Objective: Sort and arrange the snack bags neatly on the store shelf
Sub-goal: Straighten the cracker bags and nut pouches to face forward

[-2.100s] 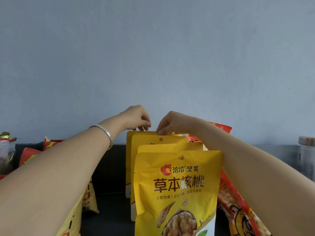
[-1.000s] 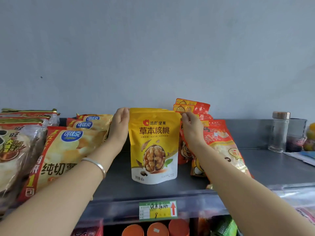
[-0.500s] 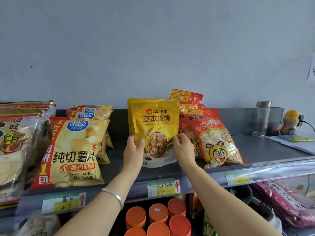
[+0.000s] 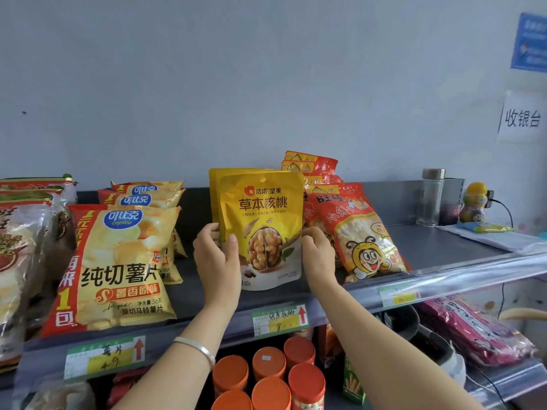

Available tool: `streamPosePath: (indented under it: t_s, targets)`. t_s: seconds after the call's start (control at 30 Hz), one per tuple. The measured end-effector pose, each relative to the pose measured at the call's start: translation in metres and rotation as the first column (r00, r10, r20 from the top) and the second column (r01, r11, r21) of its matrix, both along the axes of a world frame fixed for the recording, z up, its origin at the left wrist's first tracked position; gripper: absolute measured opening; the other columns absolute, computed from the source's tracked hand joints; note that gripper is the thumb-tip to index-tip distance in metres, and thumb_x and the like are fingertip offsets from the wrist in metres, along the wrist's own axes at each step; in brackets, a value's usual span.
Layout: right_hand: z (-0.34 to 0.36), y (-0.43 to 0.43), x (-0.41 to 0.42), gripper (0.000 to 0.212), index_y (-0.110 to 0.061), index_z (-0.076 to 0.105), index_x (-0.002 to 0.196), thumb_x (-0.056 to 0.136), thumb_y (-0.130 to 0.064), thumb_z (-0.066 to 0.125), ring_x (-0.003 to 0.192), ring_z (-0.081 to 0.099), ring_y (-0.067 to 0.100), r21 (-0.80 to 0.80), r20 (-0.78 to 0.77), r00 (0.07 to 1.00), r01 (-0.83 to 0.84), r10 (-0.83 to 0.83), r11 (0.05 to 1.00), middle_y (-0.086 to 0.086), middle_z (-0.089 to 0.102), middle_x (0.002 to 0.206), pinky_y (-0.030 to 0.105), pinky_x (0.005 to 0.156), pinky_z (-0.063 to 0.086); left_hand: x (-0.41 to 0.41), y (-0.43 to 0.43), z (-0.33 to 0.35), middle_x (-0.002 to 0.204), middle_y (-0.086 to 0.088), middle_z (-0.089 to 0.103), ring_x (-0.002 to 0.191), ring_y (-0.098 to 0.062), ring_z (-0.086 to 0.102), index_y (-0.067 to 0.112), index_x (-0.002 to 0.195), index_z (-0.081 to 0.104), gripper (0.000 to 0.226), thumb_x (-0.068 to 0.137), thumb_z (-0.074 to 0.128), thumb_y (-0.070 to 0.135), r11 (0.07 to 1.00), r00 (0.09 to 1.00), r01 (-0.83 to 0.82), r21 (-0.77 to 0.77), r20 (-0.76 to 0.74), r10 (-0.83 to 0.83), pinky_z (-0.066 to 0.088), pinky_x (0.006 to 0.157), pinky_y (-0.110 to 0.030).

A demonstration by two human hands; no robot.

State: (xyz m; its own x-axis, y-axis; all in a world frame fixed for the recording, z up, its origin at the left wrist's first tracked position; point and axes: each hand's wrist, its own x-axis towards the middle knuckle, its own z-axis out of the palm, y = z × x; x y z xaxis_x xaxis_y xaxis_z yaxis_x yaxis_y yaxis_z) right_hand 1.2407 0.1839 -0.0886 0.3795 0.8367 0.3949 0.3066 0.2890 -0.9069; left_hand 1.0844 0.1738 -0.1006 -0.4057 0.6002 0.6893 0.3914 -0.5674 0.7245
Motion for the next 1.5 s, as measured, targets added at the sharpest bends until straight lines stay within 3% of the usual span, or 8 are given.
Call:
streamPosePath:
  t_s: [0.17, 0.37, 0.7, 0.83, 0.97, 1.13, 1.27, 1.5]
  targets:
    - [0.005, -0.007, 0.001, 0.02, -0.016, 0.055, 0.107, 0.093, -0.011, 0.042, 0.082, 0.058, 0.02, 0.083, 0.155, 0.987, 0.025, -0.037, 0.996, 0.0, 0.063, 0.092, 0.039, 0.074, 0.049, 0.002, -0.005, 0.001, 0.113, -0.016, 0.054, 0.108, -0.024, 0.046, 0.008, 0.114, 0.05, 0.037, 0.087, 0.042, 0.033, 0.964, 0.956, -0.126, 0.234, -0.23, 0.181, 0.033, 0.087, -0.031]
    - [0.013, -0.002, 0.038, 0.034, -0.014, 0.052, 0.128, 0.095, -0.016, 0.046, 0.107, 0.053, 0.022, 0.326, 0.418, 0.862, 0.152, -0.286, 0.933, 0.003, 0.057, 0.121, 0.038, 0.08, 0.048, 0.033, -0.011, 0.009, 0.115, -0.003, 0.048, 0.108, -0.023, 0.046, 0.018, 0.111, 0.047, 0.024, 0.088, 0.046, 0.024, 0.883, 0.861, 0.008, 0.469, -0.453, 0.232, 0.032, 0.091, -0.035]
    - [0.027, 0.024, 0.12, 0.038, -0.019, 0.053, 0.131, 0.093, -0.019, 0.047, 0.127, 0.039, 0.027, 0.264, 0.547, 0.735, 0.302, -0.4, 0.916, 0.004, 0.047, 0.137, 0.04, 0.097, 0.04, 0.126, 0.021, 0.022, 0.125, -0.007, 0.05, 0.119, -0.022, 0.043, 0.016, 0.121, 0.054, 0.033, 0.088, 0.055, 0.02, 0.965, 0.715, 0.178, 0.194, -0.699, 0.009, 0.037, 0.104, -0.033]
    - [0.033, 0.044, 0.151, 0.046, -0.021, 0.046, 0.138, 0.093, -0.032, 0.049, 0.131, 0.036, 0.029, 0.086, 0.529, 0.789, 0.316, -0.313, 0.945, 0.006, 0.038, 0.144, 0.042, 0.101, 0.038, 0.166, 0.043, 0.023, 0.152, -0.007, 0.018, 0.141, -0.019, 0.017, 0.017, 0.147, 0.025, 0.065, 0.092, 0.057, 0.026, 0.965, 0.818, 0.219, -0.147, -0.511, -0.263, 0.017, 0.117, -0.032]
    - [0.038, 0.064, 0.178, 0.075, -0.019, 0.023, 0.15, 0.09, -0.055, 0.05, 0.135, 0.038, 0.033, -0.216, 0.139, 0.99, 0.068, -0.039, 0.974, 0.011, 0.031, 0.152, 0.046, 0.104, 0.037, 0.19, 0.065, 0.031, 0.158, -0.01, 0.0, 0.146, -0.028, 0.005, 0.02, 0.152, 0.001, 0.089, 0.088, 0.057, 0.048, 0.91, 0.957, 0.236, -0.342, -0.081, -0.278, 0.015, 0.118, -0.049]
    - [0.034, 0.08, 0.193, 0.073, -0.012, 0.046, 0.137, 0.083, -0.057, 0.063, 0.112, 0.06, 0.027, -0.332, -0.212, 0.949, -0.296, 0.235, 0.896, 0.01, 0.06, 0.129, 0.038, 0.09, 0.049, 0.195, 0.086, 0.025, 0.15, -0.008, 0.033, 0.136, -0.031, 0.033, 0.024, 0.15, 0.007, 0.124, 0.055, 0.067, 0.075, 0.72, 0.839, 0.52, -0.459, 0.433, -0.33, 0.027, 0.11, -0.056]
    - [0.03, 0.089, 0.196, 0.042, -0.013, 0.061, 0.115, 0.086, -0.042, 0.067, 0.087, 0.072, 0.027, -0.29, -0.261, 0.898, -0.422, 0.354, 0.859, 0.009, 0.074, 0.1, 0.04, 0.08, 0.059, 0.206, 0.092, 0.016, 0.131, -0.002, 0.055, 0.118, -0.025, 0.053, 0.029, 0.14, 0.032, 0.095, 0.06, 0.072, 0.061, 0.722, 0.797, 0.578, -0.381, 0.456, -0.397, 0.039, 0.104, -0.051]
    - [0.024, 0.109, 0.204, 0.043, -0.022, 0.059, 0.115, 0.084, -0.052, 0.064, 0.089, 0.072, 0.024, -0.211, -0.196, 0.927, -0.359, 0.321, 0.909, 0.002, 0.073, 0.101, 0.046, 0.087, 0.056, 0.213, 0.104, 0.017, 0.127, 0.0, 0.058, 0.116, -0.024, 0.054, 0.031, 0.135, 0.04, 0.075, 0.073, 0.063, 0.066, 0.729, 0.802, 0.573, -0.374, 0.437, -0.407, 0.04, 0.103, -0.051]
